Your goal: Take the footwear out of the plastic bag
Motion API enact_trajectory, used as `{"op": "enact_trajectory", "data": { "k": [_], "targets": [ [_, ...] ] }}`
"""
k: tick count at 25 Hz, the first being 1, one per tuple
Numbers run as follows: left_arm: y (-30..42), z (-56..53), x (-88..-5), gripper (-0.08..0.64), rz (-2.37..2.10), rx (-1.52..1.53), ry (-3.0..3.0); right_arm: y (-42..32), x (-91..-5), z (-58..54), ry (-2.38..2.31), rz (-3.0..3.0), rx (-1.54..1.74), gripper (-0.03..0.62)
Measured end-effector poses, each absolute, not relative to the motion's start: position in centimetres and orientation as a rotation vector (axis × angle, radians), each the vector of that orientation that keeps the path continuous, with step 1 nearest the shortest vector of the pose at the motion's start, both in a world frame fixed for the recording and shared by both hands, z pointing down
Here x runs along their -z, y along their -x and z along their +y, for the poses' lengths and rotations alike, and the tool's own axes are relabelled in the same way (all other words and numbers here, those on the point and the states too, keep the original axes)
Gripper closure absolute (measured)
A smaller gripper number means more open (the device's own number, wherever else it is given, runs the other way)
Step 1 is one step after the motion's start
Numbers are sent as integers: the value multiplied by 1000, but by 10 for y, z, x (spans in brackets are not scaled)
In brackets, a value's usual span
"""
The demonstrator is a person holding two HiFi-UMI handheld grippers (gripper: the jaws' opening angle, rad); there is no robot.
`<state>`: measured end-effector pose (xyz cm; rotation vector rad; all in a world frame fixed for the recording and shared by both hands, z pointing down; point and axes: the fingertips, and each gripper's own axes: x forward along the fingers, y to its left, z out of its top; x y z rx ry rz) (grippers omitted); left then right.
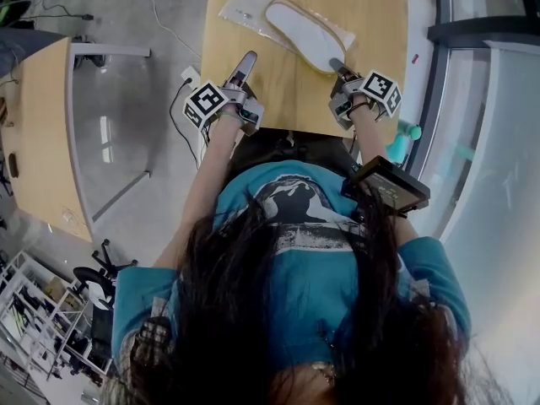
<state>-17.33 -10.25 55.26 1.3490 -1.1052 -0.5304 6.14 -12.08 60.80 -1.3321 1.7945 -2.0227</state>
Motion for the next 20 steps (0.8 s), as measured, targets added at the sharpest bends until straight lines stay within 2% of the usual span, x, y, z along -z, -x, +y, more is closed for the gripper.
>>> {"op": "enact_trajectory", "data": {
  "k": [2, 4, 7, 11, 20],
  "targets": [
    [180, -100, -548, 143, -1102, 547, -1372, -60, -610, -120, 1343, 1817, 2022, 490],
    [186, -98, -547, 143, -1114, 548, -1393, -64, -614, -117, 1408, 1865, 2014, 424],
    [190, -95, -551, 143, -1126, 532, -1409, -81, -621, -112, 1544, 1920, 1978, 376],
    [198, -91, -553, 143, -1119, 520, -1445, -98, -619, -105, 1570, 1843, 1933, 374],
    [219, -62, -546, 143, -1036, 482, -1532, -76, -570, -62, 1554, 1874, 1752, 376]
  ]
}}
